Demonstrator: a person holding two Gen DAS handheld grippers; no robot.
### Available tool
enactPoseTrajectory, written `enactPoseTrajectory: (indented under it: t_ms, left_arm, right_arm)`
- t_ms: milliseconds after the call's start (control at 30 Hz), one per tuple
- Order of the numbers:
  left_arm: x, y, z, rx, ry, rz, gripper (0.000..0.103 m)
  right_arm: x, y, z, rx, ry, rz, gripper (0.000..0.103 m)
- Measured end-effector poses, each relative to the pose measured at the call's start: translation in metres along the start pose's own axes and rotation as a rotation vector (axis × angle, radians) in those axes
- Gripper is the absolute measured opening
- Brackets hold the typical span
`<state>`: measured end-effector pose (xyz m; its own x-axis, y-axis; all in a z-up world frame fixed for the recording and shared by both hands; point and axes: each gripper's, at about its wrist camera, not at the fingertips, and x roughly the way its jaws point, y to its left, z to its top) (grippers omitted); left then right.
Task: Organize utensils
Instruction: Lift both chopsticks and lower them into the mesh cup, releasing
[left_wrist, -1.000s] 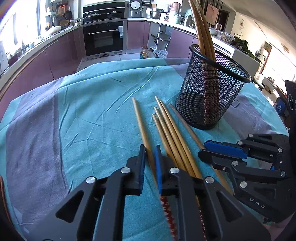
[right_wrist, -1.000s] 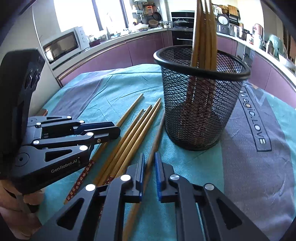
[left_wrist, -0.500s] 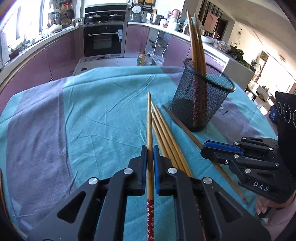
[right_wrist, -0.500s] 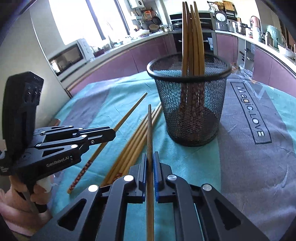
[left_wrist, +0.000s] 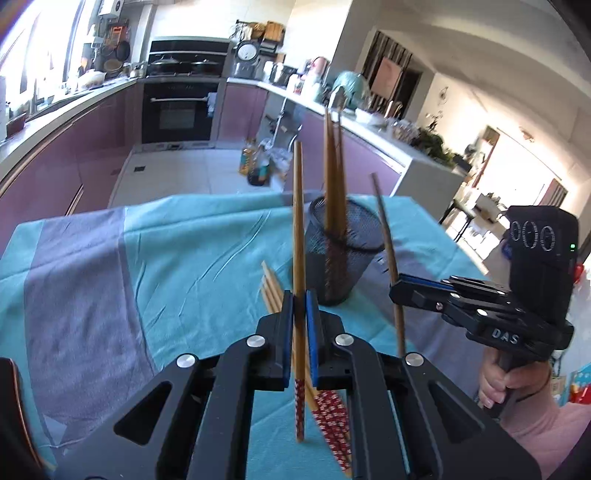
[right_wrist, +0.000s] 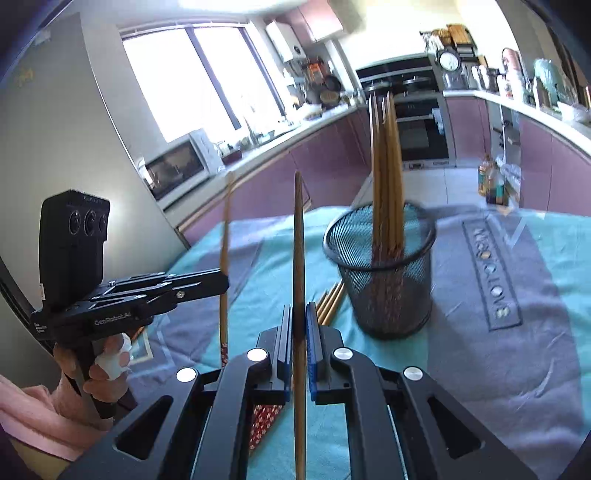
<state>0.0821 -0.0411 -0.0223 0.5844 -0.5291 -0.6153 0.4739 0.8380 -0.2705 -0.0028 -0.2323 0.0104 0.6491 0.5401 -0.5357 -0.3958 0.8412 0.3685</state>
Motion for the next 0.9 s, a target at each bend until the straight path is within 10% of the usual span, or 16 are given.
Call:
enactPoseTrajectory:
  t_ms: [633,900]
  left_arm:
    - [-0.048,-0.041,0.102,0.056,-0.255,-0.077,0.007]
    - [-0.024,-0.059,0.123,0.078,-0.248,-0.041,0.007]
  right_arm:
    - [-0.062,-0.006,0.094,-0.088,-0.271,-0.026,0.006]
    - [-0.044,-0.022,0.113,-0.096,-0.249,-0.093,0.005]
